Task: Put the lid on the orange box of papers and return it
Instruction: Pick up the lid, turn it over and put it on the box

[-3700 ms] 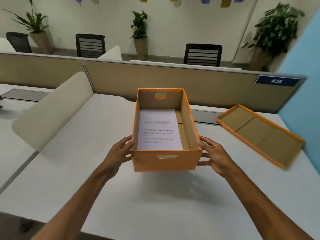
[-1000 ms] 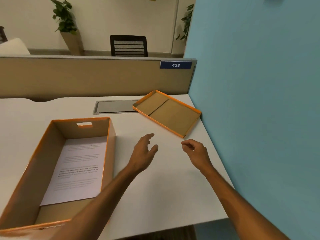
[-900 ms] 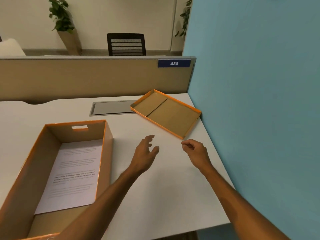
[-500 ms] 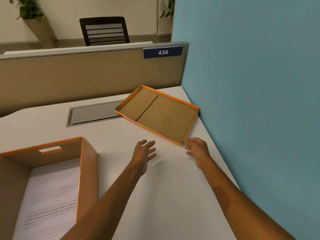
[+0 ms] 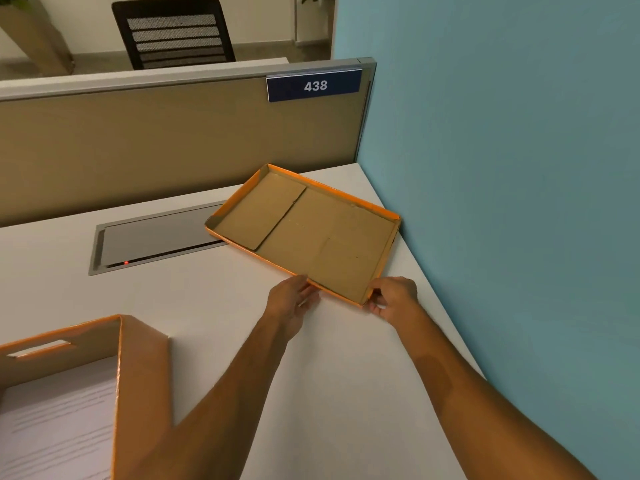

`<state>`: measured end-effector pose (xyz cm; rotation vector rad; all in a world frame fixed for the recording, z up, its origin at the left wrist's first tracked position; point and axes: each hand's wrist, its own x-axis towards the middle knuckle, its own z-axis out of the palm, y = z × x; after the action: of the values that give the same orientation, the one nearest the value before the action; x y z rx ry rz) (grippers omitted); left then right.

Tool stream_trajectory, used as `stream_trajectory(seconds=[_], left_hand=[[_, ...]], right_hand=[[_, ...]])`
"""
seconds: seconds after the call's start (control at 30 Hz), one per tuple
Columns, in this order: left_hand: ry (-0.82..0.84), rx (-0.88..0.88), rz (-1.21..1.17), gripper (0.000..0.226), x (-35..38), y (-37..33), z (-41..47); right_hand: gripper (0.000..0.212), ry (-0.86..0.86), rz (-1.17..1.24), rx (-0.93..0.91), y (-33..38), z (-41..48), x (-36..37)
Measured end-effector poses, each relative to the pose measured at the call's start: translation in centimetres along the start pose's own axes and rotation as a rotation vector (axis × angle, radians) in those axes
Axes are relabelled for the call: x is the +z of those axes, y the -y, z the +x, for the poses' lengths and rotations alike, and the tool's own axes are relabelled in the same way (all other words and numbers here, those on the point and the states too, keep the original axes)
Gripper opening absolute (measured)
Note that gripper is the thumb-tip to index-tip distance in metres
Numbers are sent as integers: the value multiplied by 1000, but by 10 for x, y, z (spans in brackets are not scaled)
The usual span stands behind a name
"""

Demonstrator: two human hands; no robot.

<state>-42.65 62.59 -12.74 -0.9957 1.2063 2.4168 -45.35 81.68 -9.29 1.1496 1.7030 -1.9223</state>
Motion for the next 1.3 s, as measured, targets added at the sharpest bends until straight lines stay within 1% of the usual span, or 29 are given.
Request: stream_trajectory(seconds=[0.03, 0.17, 0.23, 0.37, 0.43, 0.5, 0.53, 0.6, 0.63, 0.67, 0.7, 0.73, 0.8, 0.87, 0.93, 1.07, 1.17, 1.23, 1.3], left_hand=[[9, -8, -16, 18, 1, -1, 1], [74, 5, -54, 13, -3, -8, 2], [108, 30, -76, 20, -4, -12, -1], [138, 57, -147, 30, -1, -19, -9], [132, 82, -133, 35, 1, -22, -15], [117, 115, -113, 38, 3, -25, -24], [106, 133, -97, 39, 5, -27, -30], [90, 167, -62, 41, 6, -28, -42], [89, 187, -48, 42, 7, -28, -49], [89, 209, -33, 42, 8, -27, -56], [91, 237, -14, 42, 11, -27, -65], [93, 272, 11, 42, 13, -27, -74], [90, 348, 73, 44, 21, -25, -93], [70, 414, 110, 43, 30, -23, -114], [45, 481, 133, 38, 38, -21, -134], [-13, 617, 221, 40, 49, -17, -178], [-44, 722, 305, 43, 55, -16, -211], [-53, 778, 366, 47, 58, -16, -233], [-53, 808, 448, 50, 59, -16, -251]], right_hand=[[16, 35, -13, 31, 1, 0, 0], [15, 175, -30, 113, 6, -1, -3], [15, 228, -30, 119, 8, -4, -6], [13, 295, -62, 17, 10, -13, -10], [12, 274, -93, -68, 9, -20, -14], [18, 172, -187, -213, 7, -30, -18], [23, 81, -282, -324, 5, -36, -19], [32, -102, -511, -644, -1, -49, -20], [36, -145, -609, -834, -6, -58, -20], [41, -161, -695, -1008, -11, -66, -21], [45, -147, -773, -1139, -15, -74, -21], [49, -112, -849, -1229, -19, -81, -20], [56, -33, -991, -1319, -27, -93, -17], [58, -8, -1094, -1387, -34, -104, -14], [54, -26, -1081, -1444, -39, -115, -12], [39, -55, -865, -1523, -41, -143, -17], [38, -12, -731, -1577, -42, -167, -26], [43, 91, -634, -1500, -39, -185, -35], [38, 157, -510, -1408, -36, -201, -43]])
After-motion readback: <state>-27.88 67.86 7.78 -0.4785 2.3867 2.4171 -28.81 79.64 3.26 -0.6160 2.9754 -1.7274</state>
